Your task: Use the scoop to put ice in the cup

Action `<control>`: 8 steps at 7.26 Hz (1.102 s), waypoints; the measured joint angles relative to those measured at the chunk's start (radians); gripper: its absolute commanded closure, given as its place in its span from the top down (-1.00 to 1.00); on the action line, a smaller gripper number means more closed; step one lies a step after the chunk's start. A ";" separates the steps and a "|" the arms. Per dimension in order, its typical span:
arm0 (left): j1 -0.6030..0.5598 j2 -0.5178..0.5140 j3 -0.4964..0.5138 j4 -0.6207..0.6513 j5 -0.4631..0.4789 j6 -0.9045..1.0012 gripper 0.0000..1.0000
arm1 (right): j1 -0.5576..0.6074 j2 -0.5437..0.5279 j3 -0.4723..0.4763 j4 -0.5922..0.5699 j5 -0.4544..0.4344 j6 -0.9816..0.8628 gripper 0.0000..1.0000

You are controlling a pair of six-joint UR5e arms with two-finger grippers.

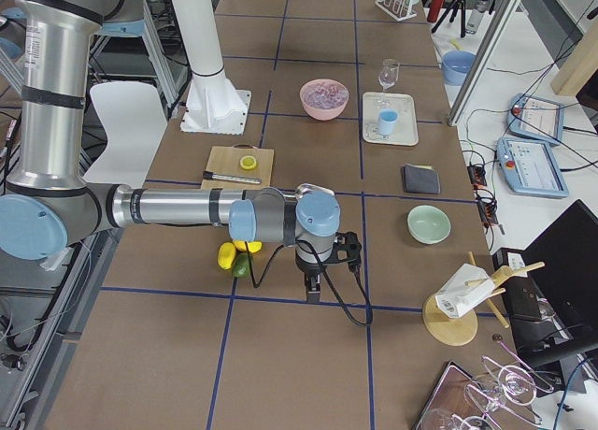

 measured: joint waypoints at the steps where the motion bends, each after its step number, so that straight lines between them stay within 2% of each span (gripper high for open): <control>1: 0.002 0.000 0.000 0.000 0.000 0.000 1.00 | 0.000 0.000 0.000 0.000 0.000 0.000 1.00; 6: 0.029 -0.006 -0.025 -0.010 0.000 0.002 1.00 | -0.001 0.018 0.002 0.008 -0.004 -0.002 1.00; 8: 0.037 -0.018 -0.028 -0.011 -0.002 -0.003 1.00 | 0.000 0.000 -0.001 0.053 -0.006 -0.006 1.00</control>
